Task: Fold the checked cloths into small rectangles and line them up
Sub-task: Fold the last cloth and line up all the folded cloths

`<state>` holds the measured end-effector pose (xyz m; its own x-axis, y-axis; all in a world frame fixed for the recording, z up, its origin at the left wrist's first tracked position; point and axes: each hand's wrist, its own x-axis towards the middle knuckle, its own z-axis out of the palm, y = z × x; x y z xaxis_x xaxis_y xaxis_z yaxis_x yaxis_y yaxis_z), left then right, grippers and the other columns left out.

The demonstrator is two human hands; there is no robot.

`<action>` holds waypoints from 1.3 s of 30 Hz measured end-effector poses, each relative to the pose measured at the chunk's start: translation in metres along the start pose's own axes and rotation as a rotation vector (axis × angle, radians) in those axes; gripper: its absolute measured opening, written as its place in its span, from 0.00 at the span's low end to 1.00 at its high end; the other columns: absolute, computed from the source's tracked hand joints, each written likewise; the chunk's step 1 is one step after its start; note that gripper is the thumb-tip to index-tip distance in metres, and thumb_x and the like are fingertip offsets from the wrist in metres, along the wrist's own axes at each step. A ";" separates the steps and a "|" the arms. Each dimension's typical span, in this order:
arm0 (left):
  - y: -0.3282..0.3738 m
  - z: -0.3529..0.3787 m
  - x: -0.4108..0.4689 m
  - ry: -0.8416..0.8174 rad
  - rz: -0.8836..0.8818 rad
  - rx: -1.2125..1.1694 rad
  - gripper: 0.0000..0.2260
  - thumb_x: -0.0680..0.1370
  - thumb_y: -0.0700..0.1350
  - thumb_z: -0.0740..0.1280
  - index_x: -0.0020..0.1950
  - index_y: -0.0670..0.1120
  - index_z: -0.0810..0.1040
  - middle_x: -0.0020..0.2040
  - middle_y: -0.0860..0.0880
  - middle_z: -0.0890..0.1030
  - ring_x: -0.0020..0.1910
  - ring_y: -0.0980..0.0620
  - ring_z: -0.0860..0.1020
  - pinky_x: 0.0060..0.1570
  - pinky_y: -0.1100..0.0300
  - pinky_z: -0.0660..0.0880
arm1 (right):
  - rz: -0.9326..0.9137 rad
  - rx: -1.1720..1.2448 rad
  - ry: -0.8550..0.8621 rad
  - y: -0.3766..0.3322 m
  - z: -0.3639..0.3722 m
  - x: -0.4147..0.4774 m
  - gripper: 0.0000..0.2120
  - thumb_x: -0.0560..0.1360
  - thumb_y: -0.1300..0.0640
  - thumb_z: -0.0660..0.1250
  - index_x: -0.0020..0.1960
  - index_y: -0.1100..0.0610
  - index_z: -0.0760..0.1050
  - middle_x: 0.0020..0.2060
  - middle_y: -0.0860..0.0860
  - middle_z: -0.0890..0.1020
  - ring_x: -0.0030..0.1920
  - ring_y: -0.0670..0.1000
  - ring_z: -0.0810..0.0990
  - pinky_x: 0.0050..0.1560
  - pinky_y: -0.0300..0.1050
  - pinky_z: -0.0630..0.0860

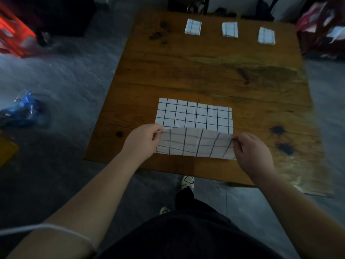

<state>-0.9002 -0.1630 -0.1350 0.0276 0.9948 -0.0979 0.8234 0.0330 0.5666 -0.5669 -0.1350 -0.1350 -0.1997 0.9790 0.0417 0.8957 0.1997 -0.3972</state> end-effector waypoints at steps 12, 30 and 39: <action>-0.010 0.031 0.152 -0.047 -0.204 0.134 0.11 0.83 0.44 0.61 0.65 0.50 0.76 0.50 0.54 0.79 0.47 0.55 0.76 0.43 0.57 0.73 | 0.061 0.008 -0.160 0.039 0.043 0.137 0.11 0.82 0.57 0.61 0.58 0.54 0.80 0.48 0.49 0.81 0.48 0.52 0.78 0.47 0.51 0.77; -0.021 0.043 0.108 -0.246 -0.073 0.109 0.22 0.83 0.41 0.61 0.77 0.51 0.67 0.77 0.51 0.67 0.78 0.53 0.60 0.77 0.52 0.59 | 0.222 -0.044 -0.243 0.043 0.069 0.141 0.23 0.81 0.54 0.65 0.74 0.53 0.66 0.73 0.53 0.70 0.76 0.57 0.64 0.74 0.61 0.66; -0.042 0.040 0.044 -0.185 0.074 0.083 0.14 0.80 0.37 0.63 0.65 0.48 0.77 0.62 0.52 0.74 0.64 0.54 0.70 0.60 0.63 0.69 | 0.263 0.054 -0.307 -0.001 0.082 0.025 0.18 0.80 0.61 0.62 0.68 0.52 0.74 0.65 0.47 0.76 0.68 0.48 0.71 0.69 0.48 0.71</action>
<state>-0.9110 -0.1246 -0.1964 0.1873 0.9593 -0.2113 0.8588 -0.0555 0.5093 -0.6052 -0.1145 -0.2088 -0.0832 0.9368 -0.3399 0.9116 -0.0662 -0.4056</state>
